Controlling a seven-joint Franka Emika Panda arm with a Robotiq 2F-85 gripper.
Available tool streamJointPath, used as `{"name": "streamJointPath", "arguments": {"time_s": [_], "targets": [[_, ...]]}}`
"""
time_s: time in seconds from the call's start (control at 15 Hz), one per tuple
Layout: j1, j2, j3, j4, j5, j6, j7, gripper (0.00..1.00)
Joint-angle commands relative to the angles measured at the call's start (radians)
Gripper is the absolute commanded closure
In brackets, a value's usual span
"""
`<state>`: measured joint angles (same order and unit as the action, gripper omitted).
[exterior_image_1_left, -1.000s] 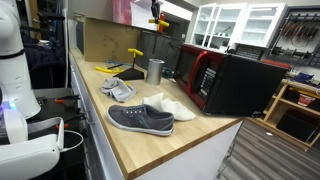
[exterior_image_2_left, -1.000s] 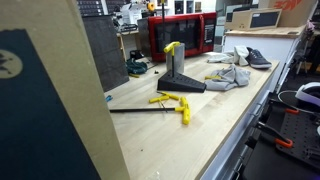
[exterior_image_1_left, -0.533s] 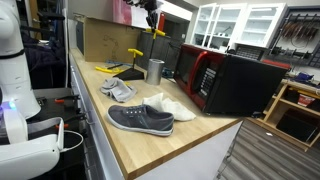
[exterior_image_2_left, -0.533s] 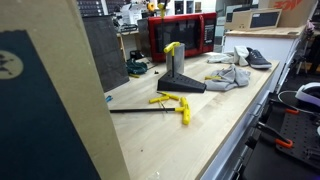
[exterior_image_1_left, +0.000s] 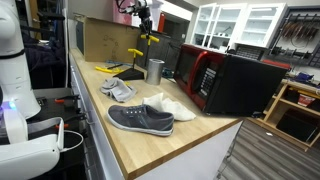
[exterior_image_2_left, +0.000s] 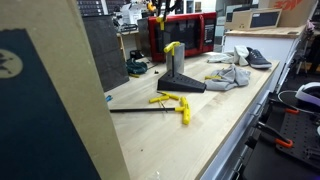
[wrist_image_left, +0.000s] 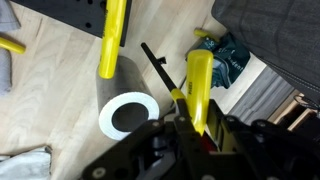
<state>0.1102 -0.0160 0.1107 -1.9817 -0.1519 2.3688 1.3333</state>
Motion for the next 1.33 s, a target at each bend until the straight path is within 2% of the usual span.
{"name": "streamJointPath", "arguments": {"time_s": [0.0,0.27,0.73,1.27], "targets": [[0.006,-0.056,0.013,-0.085,-0.036,0.063,0.074,0.94],[0.010,-0.081,0.030,-0.134,-0.043,0.090,0.118,0.94],[0.005,-0.127,0.063,-0.173,-0.048,0.073,0.173,0.94],[-0.007,-0.139,0.069,-0.220,-0.078,0.069,0.209,0.94]]}}
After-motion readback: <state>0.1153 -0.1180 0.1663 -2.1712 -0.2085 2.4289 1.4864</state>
